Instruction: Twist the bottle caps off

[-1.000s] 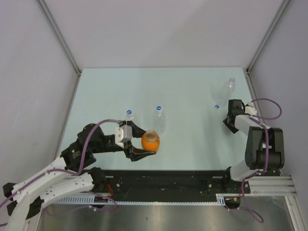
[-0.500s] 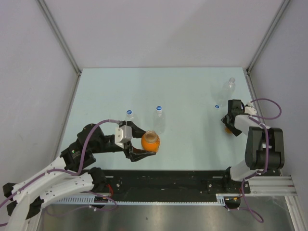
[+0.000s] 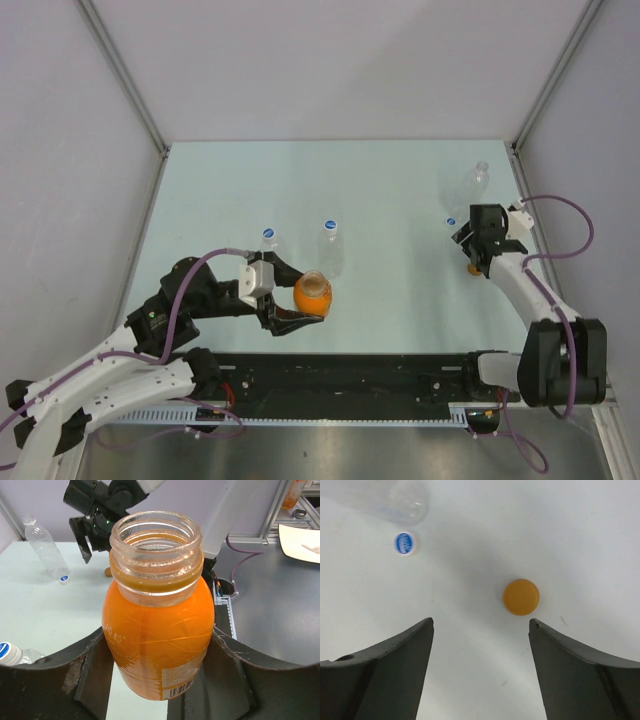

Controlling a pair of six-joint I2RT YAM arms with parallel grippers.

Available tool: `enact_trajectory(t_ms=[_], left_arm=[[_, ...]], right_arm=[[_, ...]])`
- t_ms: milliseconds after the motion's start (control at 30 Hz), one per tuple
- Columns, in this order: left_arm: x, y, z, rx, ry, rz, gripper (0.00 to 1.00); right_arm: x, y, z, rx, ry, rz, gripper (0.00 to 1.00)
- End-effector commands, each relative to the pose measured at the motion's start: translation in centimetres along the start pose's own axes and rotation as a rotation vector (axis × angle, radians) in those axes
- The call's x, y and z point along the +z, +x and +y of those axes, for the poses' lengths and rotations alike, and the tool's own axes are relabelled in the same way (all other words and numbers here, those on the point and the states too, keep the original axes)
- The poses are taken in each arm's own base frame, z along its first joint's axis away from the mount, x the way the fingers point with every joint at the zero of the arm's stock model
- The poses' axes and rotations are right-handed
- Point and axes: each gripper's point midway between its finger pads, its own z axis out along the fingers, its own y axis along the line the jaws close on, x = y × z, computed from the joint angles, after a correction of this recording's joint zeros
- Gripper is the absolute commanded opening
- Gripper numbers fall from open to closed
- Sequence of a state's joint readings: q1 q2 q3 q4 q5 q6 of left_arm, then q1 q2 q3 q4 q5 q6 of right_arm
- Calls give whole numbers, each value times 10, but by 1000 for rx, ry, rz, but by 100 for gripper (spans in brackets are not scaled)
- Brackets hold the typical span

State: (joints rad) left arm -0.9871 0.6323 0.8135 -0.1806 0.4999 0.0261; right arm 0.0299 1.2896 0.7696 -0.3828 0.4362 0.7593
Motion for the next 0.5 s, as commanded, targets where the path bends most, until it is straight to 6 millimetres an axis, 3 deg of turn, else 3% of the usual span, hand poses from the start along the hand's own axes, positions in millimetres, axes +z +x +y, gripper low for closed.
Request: enact_trajectory(t_ms=[0, 33, 133, 233, 300, 400, 467], left_arm=[[2, -8, -2, 10, 13, -31, 9], [3, -7, -2, 5, 13, -27, 9], [5, -5, -1, 0, 11, -20, 9], [11, 2, 4, -6, 3, 0, 9], [18, 8, 11, -12, -10, 31, 9], [28, 17, 19, -22, -25, 75, 9], [36, 29, 27, -36, -40, 129, 9]], right_arm=[[-38, -24, 9, 43, -67, -66, 83], [-50, -32, 10, 51, -96, -88, 84], [-83, -30, 26, 11, -228, -75, 85], [-157, -22, 79, -49, -624, -55, 84], [-231, -12, 112, -106, -958, -49, 84], [-321, 0, 126, -161, -1297, -29, 83], [-357, -6, 127, -184, -1394, -47, 83]])
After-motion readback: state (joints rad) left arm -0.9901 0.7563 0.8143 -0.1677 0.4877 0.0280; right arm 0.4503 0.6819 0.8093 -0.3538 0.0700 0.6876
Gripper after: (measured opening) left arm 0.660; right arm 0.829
